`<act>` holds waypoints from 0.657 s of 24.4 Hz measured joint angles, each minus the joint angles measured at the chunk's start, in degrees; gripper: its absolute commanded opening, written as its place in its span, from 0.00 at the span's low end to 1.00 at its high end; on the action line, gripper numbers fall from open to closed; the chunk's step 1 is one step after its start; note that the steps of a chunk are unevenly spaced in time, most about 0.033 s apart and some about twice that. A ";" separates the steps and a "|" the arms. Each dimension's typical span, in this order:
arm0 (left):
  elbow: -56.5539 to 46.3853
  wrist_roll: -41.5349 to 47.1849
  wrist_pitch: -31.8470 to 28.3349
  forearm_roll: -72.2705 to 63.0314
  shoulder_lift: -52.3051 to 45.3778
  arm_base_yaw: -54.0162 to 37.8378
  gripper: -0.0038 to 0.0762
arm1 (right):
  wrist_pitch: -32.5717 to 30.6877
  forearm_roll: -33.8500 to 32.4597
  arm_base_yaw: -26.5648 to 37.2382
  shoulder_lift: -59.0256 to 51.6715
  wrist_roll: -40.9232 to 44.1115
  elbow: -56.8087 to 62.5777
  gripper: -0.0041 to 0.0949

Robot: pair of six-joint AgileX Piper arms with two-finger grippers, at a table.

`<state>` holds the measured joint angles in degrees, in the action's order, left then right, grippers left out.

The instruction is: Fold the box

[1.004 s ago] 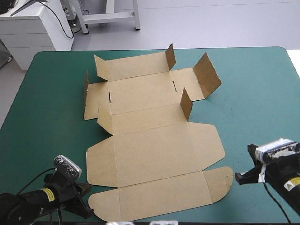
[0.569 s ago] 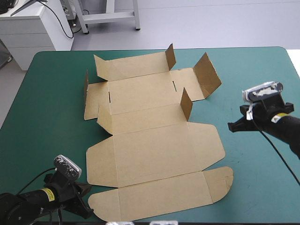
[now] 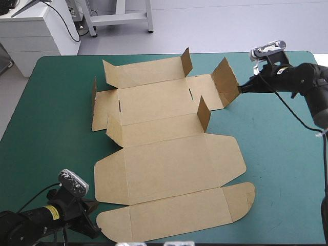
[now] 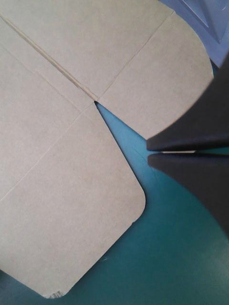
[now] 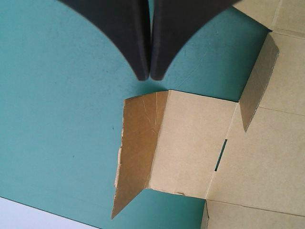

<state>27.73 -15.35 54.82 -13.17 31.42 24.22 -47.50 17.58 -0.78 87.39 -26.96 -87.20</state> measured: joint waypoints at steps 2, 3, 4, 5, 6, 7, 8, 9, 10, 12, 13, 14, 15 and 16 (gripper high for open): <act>0.00 0.00 0.00 0.00 0.00 0.00 0.04 | -3.19 0.00 0.00 4.50 0.00 -5.31 0.04; 0.00 0.00 0.00 0.00 0.00 0.00 0.04 | -4.81 0.00 0.00 6.54 0.00 -8.23 0.07; 0.00 0.00 0.00 0.00 0.00 0.00 0.04 | -6.02 0.00 0.00 8.60 0.00 -10.75 0.13; 0.00 0.06 0.00 0.00 0.00 0.00 0.04 | -7.98 0.00 0.00 11.55 0.05 -14.21 0.19; 0.00 0.06 0.00 0.00 0.00 0.00 0.04 | -9.13 0.00 0.00 13.88 0.19 -16.85 0.22; 0.00 0.06 0.00 0.00 0.00 0.00 0.04 | -9.69 0.00 0.00 15.04 0.50 -18.14 0.25; 0.00 0.06 0.00 0.00 0.00 0.00 0.04 | -10.32 0.00 0.00 16.47 0.80 -19.72 0.28; 0.00 0.06 0.00 0.00 0.00 0.00 0.04 | -10.96 0.00 0.00 17.87 1.15 -21.30 0.32; 0.00 0.06 0.00 0.00 0.00 0.00 0.04 | -11.49 0.00 0.00 19.00 1.42 -22.25 0.34; 0.00 0.06 0.00 0.00 0.00 0.00 0.04 | -12.86 0.00 -0.04 22.02 2.33 -25.79 0.37; 0.00 0.06 0.00 0.00 0.00 0.00 0.04 | -13.38 0.00 -0.06 23.09 2.60 -27.03 0.38; 0.00 0.06 0.00 0.00 0.00 0.00 0.04 | -13.96 -0.06 -0.11 24.39 2.90 -28.55 0.39; 0.00 0.06 0.00 0.00 0.00 0.00 0.04 | -14.44 -0.23 -0.11 25.63 3.46 -30.01 0.39; 0.00 0.06 0.00 0.00 0.00 0.00 0.04 | -14.85 -0.39 -0.11 26.35 3.94 -31.14 0.40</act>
<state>27.73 -15.30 54.82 -13.17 31.42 24.22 -62.35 17.19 -0.90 113.75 -23.01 -118.34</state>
